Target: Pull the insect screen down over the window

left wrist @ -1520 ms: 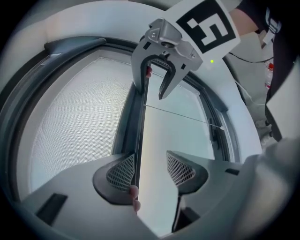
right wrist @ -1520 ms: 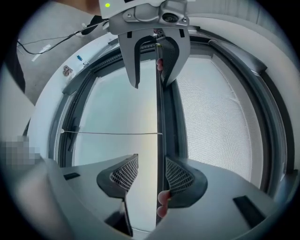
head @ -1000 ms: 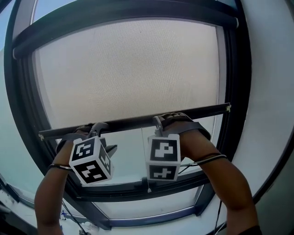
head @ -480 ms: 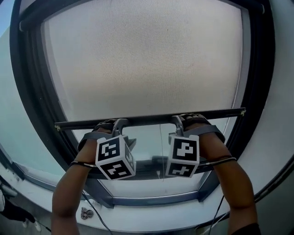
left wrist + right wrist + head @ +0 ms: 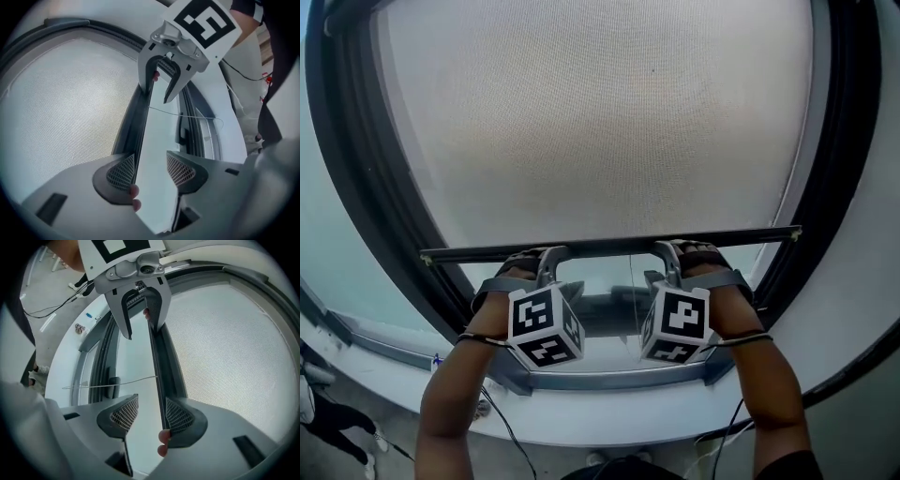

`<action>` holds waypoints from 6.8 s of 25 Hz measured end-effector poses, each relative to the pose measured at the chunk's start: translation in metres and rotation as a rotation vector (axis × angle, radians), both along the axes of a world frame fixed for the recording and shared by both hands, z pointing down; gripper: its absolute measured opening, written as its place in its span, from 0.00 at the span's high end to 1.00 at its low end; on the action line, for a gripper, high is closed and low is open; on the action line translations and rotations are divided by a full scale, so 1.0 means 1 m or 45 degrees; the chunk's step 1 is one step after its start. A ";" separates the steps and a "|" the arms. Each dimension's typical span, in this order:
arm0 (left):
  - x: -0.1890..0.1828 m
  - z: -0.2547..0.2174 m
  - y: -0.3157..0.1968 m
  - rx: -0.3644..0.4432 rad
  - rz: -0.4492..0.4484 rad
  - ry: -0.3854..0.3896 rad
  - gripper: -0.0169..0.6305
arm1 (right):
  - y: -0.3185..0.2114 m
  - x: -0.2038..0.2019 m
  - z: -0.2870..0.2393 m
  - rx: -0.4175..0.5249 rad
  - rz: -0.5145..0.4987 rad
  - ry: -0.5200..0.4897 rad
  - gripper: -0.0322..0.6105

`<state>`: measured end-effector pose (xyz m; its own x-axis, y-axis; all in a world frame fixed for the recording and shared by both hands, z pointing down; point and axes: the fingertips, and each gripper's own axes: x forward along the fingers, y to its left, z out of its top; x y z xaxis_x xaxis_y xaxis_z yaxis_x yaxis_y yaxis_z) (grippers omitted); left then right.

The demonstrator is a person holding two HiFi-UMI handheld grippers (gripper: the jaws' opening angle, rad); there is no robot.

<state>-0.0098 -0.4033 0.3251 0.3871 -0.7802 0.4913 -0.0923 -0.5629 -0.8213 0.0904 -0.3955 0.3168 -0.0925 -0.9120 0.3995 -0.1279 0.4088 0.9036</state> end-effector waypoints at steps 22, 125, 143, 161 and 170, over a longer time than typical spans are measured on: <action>-0.004 0.054 0.000 -0.016 -0.045 -0.062 0.64 | 0.005 -0.003 0.054 -0.114 0.006 0.093 0.66; 0.001 0.213 0.013 -0.271 -0.098 -0.079 0.72 | 0.011 -0.001 0.217 -0.278 0.080 0.086 0.72; 0.000 0.212 -0.001 -0.154 -0.193 -0.109 0.81 | 0.003 -0.004 0.212 -0.248 0.090 -0.065 0.77; -0.010 0.197 0.007 -0.063 -0.259 -0.048 0.81 | 0.014 -0.001 0.194 -0.118 0.035 -0.119 0.76; 0.007 0.137 0.044 -0.197 -0.278 0.711 0.81 | 0.049 -0.010 0.135 -0.010 -0.054 -0.557 0.76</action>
<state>-0.0028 -0.3598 0.4622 0.4579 -0.8063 0.3744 -0.6113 -0.5914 -0.5259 0.0803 -0.3461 0.4522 -0.2916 -0.9010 0.3213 -0.4811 0.4284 0.7648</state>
